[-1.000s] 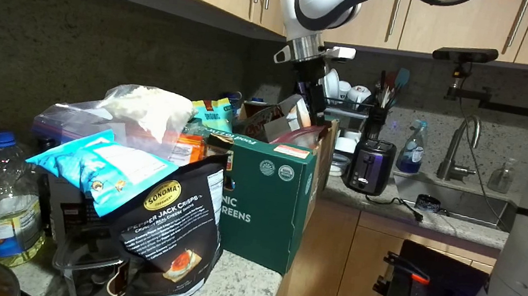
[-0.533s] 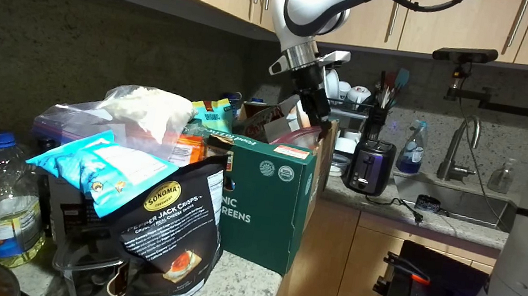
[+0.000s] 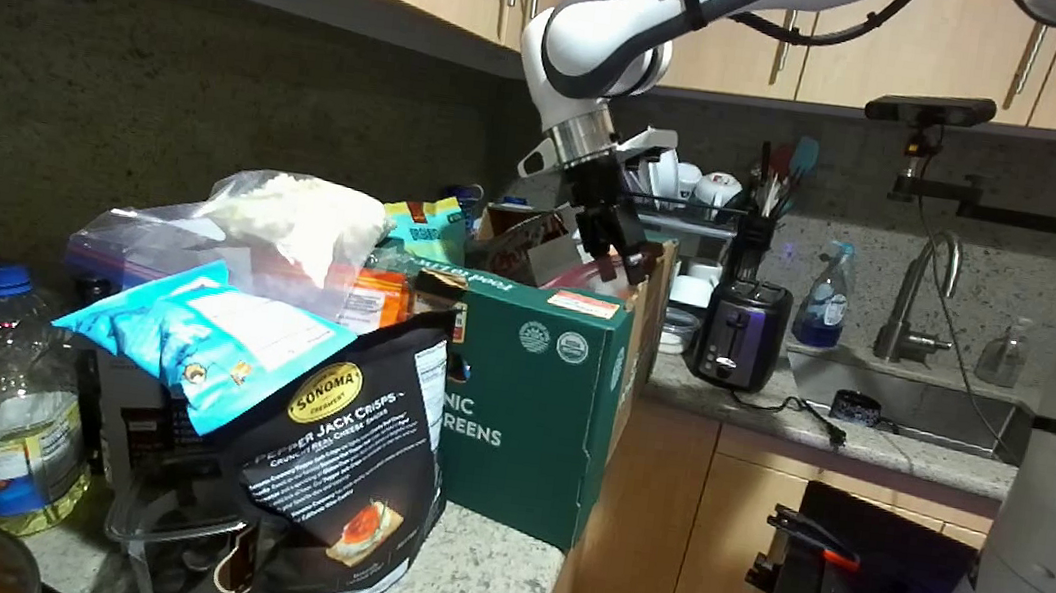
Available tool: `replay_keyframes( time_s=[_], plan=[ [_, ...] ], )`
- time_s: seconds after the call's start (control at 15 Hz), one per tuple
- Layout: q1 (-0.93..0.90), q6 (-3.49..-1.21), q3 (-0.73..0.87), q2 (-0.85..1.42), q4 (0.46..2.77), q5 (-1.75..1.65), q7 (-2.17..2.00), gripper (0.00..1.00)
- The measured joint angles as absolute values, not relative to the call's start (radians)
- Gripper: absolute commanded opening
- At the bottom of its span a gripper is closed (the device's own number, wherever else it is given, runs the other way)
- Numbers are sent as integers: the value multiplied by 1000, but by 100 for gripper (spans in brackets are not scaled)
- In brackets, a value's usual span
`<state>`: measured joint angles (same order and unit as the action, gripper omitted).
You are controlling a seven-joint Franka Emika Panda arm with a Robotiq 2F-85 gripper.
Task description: Remove the ziploc bag from the box and put it on the things on the counter
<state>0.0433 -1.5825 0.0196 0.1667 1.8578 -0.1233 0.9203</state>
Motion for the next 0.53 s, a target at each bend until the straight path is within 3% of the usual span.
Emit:
replay_keyframes(
  time_s=[0.33, 0.4, 0.53],
  plan=[
    [44, -1584, 19, 193, 1835, -65, 962, 99],
    [45, -1584, 19, 201, 1832, -58, 962, 74],
    [48, -1593, 19, 224, 1827, -47, 962, 71]
  ],
)
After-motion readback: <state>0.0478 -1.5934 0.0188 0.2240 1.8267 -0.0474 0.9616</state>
